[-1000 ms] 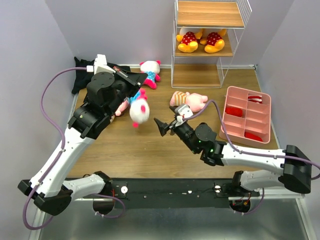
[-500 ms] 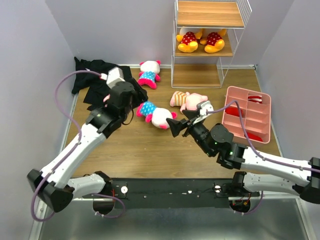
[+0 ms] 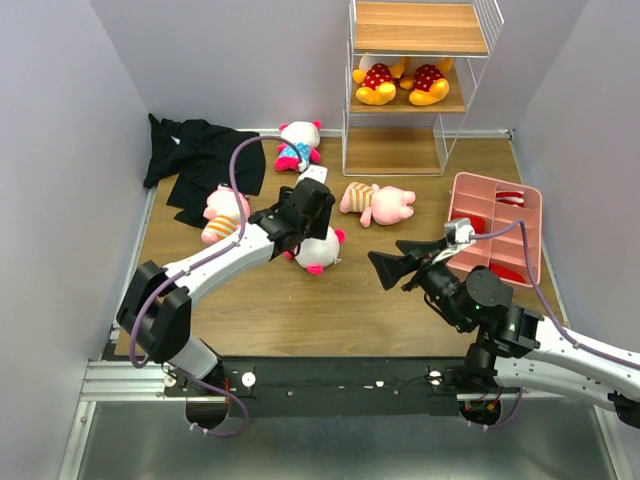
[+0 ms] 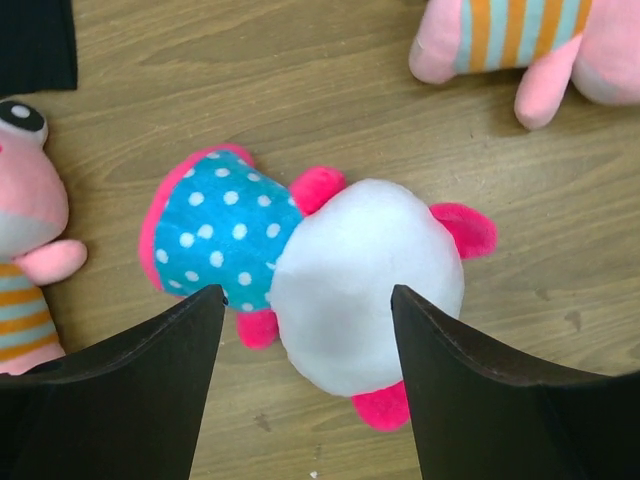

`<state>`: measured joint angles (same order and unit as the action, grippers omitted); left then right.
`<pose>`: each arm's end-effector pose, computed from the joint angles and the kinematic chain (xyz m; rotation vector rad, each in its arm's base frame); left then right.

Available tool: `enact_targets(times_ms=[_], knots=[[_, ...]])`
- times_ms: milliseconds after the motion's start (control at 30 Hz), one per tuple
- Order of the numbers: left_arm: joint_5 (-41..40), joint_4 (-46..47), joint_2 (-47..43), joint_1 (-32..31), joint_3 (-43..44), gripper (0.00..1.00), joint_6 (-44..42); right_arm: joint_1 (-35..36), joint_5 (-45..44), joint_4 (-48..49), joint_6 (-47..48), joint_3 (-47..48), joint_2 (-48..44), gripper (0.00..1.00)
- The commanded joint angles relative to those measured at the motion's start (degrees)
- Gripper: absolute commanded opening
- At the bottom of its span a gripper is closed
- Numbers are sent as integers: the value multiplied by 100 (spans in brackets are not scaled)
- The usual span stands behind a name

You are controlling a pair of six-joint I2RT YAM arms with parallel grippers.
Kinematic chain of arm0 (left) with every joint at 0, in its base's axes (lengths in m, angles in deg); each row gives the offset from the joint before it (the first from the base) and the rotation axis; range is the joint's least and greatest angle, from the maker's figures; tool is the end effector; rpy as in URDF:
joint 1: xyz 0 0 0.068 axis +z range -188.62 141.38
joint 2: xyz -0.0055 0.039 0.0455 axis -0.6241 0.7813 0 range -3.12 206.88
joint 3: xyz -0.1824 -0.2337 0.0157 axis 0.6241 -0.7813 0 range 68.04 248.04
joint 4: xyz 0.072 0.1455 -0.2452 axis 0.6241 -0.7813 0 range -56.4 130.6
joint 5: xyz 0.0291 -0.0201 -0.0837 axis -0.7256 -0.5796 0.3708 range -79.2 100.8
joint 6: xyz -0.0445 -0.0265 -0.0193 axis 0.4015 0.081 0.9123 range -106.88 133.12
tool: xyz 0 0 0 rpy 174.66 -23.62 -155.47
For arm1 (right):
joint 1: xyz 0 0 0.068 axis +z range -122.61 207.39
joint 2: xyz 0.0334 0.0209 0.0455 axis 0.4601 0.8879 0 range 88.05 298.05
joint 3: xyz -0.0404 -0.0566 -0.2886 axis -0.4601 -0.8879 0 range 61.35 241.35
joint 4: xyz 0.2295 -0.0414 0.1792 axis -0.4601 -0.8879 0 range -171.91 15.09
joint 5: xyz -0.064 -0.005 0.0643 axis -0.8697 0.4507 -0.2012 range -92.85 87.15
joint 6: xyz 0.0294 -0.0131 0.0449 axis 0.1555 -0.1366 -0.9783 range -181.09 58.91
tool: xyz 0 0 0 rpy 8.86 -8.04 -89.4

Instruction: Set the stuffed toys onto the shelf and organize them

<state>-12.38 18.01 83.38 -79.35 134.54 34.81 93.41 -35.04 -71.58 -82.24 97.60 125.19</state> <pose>0.2867 -0.2272 0.2891 0.1714 2.2384 -0.1165 0.0898 0.1527 0.3479 -0.1571 1.5792 0.7755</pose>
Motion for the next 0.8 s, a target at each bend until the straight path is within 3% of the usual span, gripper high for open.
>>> enact_targets(times_ms=[0,333,433,467,500,533,600,733,767], knots=[[296,421,288,-268,12,76,-1008,34,-437,-228,-302,-495,-602,84],[358,528,1158,-506,-155,74,-1097,34,-570,-517,-294,-496,-946,84],[428,291,1238,-515,-50,43,-1088,34,-517,-605,-311,-426,-955,84],[420,221,1255,-515,38,17,-1080,34,-482,-606,-329,-408,-972,84],[411,150,1255,-515,91,5,-1071,25,-456,-606,-346,-391,-981,84],[385,10,1229,-515,135,0,-1062,25,-421,-597,-355,-382,-972,84],[629,-192,1002,-515,354,0,-922,25,-245,-571,-346,-338,-972,84],[1998,-527,45,-445,977,0,-553,25,623,164,189,-469,-981,84],[2767,-562,-306,-392,1318,0,-456,25,1052,333,390,-513,-990,84]])
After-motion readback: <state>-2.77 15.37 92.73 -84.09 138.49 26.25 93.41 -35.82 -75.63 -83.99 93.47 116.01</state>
